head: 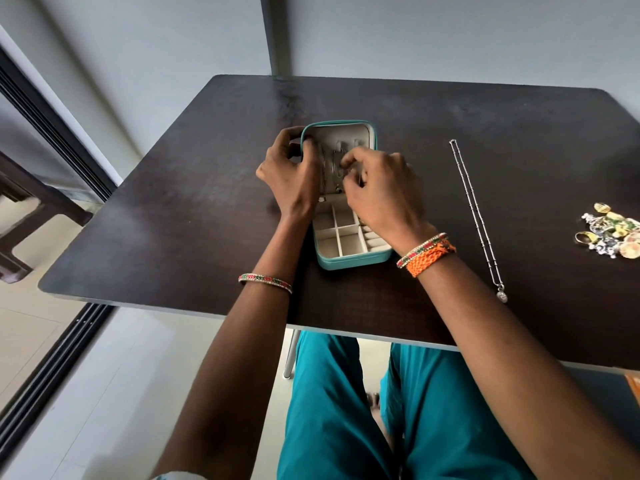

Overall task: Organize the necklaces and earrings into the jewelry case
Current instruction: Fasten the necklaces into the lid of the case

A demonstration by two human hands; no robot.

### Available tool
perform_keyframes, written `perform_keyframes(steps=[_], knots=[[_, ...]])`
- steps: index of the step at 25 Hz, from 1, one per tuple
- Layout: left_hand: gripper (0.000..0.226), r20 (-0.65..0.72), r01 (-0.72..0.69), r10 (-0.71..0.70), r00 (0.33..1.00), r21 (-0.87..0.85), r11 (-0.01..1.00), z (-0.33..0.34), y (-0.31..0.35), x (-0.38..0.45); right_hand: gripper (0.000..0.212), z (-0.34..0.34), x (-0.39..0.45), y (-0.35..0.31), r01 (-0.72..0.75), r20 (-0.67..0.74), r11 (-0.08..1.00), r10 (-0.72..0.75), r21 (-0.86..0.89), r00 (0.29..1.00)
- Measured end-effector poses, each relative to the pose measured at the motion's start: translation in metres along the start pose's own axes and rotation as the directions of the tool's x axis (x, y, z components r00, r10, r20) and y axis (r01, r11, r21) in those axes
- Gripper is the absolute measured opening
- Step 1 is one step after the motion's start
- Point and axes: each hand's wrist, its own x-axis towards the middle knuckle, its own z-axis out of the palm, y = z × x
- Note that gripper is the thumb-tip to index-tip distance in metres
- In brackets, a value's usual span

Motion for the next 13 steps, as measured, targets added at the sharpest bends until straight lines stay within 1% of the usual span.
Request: perform_keyframes(steps=[2,5,10,13], knots=[[0.017,0.001,-0.005,0.005,1.0,-0.001,1.0,0.0,0.001,0.0,0.021,0.001,0.001,-0.001,-0.003,0.021,1.0,0.004,-0.009,1.0],[0.017,0.009,-0.011,0.011,1.0,-0.007,1.0,-0.001,0.001,0.0,0.022,0.008,-0.002,0.001,0.012,0.093,0.999,-0.007,-0.052,0.996],[0.022,-0.002,-0.009,0.009,1.0,-0.007,1.0,0.0,0.0,0.001,0.015,0.013,-0.001,0.0,0.051,0.082,0.984,-0.037,-0.172,0.996],[0.022,-0.009,-0.002,0.002,1.0,-0.007,1.0,0.001,-0.003,0.003,0.015,0.015,0.004,-0.002,0.074,0.117,0.974,-0.05,-0.215,0.992]])
